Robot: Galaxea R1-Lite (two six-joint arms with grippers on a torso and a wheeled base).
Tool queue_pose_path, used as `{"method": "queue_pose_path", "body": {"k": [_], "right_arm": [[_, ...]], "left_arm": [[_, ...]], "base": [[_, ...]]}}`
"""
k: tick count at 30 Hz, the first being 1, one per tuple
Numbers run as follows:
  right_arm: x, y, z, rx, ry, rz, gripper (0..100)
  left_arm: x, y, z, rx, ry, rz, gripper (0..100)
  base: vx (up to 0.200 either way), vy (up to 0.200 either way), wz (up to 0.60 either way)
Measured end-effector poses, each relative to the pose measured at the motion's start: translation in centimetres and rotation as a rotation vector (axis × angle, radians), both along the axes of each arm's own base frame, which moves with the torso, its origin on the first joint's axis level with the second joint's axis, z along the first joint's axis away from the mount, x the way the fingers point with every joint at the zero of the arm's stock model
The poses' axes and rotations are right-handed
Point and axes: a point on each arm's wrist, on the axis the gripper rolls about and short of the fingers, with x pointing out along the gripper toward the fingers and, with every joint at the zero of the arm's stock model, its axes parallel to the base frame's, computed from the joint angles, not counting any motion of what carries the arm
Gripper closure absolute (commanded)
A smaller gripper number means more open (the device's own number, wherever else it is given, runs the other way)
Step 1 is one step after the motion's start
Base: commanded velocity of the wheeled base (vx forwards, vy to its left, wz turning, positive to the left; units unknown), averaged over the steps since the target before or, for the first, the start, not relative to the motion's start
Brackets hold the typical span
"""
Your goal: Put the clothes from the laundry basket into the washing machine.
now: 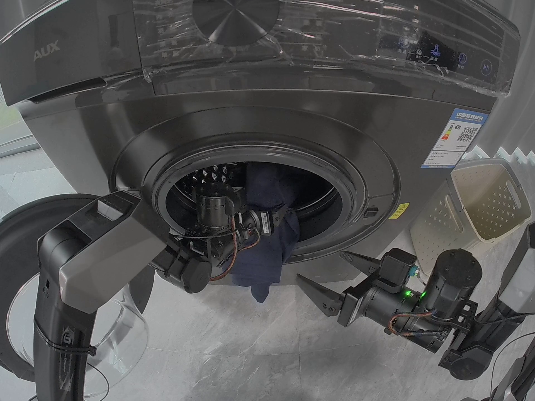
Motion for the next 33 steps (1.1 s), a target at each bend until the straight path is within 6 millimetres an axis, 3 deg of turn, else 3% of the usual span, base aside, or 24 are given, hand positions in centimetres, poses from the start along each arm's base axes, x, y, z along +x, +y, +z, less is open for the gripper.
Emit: {"method": "queue_pose_path", "body": {"k": [7, 17, 18, 24, 33], "right_arm": [[-0.1, 0.1, 0.0, 0.001, -0.002, 0.005, 0], [-0.1, 0.1, 0.1, 0.003, -0.003, 0.005, 0], [-0.1, 0.1, 0.1, 0.004, -0.004, 0.005, 0], [-0.1, 0.1, 0.2, 0.005, -0.006, 0.005, 0], [-0.1, 0.2, 0.2, 0.006, -0.008, 0.006, 0]], "left_arm": [[0.6, -0.3, 0.0, -0.013, -0.013, -0.001, 100], [3.7, -1.3, 4.1, -0.171, -0.184, 0.113, 100], [4.0, -1.3, 4.5, -0.185, -0.202, 0.121, 0], [4.5, -1.4, 4.8, -0.211, -0.230, 0.136, 0], [1.7, -1.8, 0.9, -0.102, -0.045, 0.079, 0]], "base": [[0.000, 0.000, 0.00], [0.000, 0.000, 0.00], [0.000, 0.000, 0.00], [0.000, 0.000, 0.00], [0.000, 0.000, 0.00]]}}
